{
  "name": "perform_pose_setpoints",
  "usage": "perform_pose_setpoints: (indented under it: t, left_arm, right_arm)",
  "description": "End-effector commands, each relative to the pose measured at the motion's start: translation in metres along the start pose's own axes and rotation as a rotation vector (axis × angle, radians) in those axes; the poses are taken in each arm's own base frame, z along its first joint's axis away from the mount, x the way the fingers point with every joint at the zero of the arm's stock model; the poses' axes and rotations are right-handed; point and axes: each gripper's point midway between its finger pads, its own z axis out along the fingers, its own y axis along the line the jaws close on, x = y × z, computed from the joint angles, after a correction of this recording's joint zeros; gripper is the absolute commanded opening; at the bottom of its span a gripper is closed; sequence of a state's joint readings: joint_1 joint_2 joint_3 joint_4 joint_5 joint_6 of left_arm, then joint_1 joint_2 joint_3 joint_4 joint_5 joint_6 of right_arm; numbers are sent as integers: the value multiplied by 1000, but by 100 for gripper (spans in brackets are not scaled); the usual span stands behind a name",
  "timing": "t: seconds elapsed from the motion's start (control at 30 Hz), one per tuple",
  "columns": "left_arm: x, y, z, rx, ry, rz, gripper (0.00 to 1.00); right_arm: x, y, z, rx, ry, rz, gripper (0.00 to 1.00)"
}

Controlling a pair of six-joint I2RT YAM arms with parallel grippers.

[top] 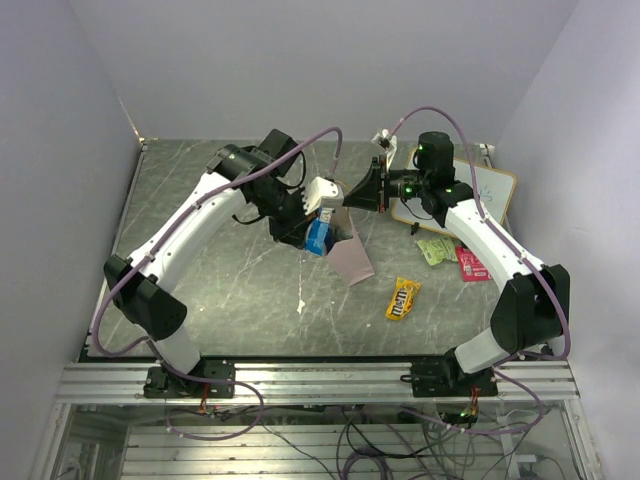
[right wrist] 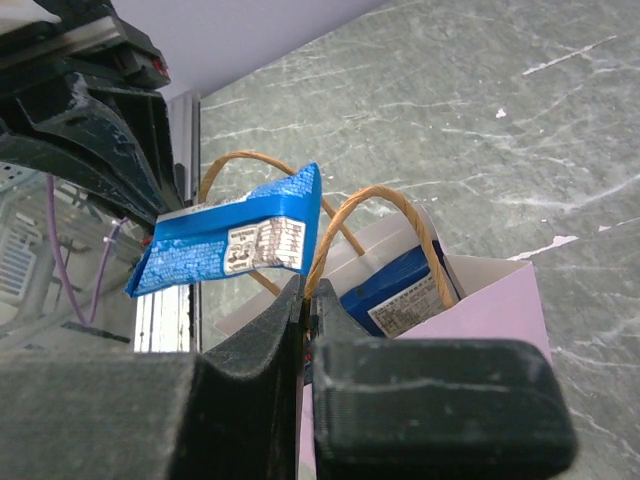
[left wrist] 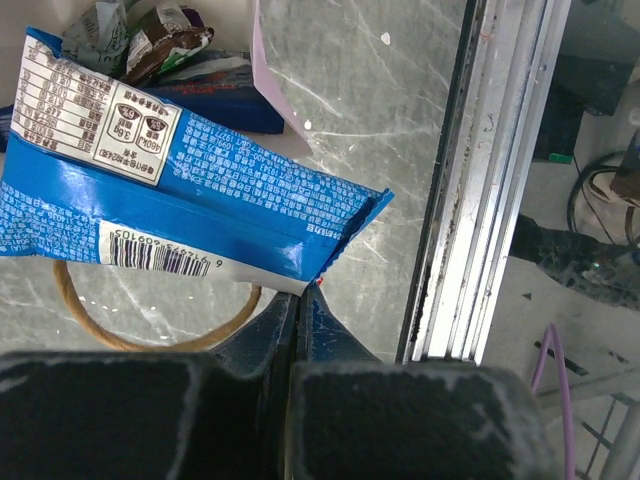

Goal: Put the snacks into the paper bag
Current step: Place the snack in the paper bag.

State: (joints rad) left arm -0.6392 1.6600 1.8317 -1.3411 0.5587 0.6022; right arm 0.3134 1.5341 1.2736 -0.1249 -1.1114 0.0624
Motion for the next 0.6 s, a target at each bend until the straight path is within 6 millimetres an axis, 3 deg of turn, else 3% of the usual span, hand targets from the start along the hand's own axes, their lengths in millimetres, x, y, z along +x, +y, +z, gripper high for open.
perform_pose_setpoints:
  t: [0.0,0.33,0.57]
  left_arm:
    - [-11,-10,0,57,-26,10,7]
    - [-8,-15,11,135,4,-35,7]
    - [-4,-15,19,156,10,-60,7]
  right_arm:
    - [-16,13,-3,-21,-24,-57,0]
    - [-29,25,-5,-59,-53,-54,0]
    - [-27,30,-4,-97,-51,-43,0]
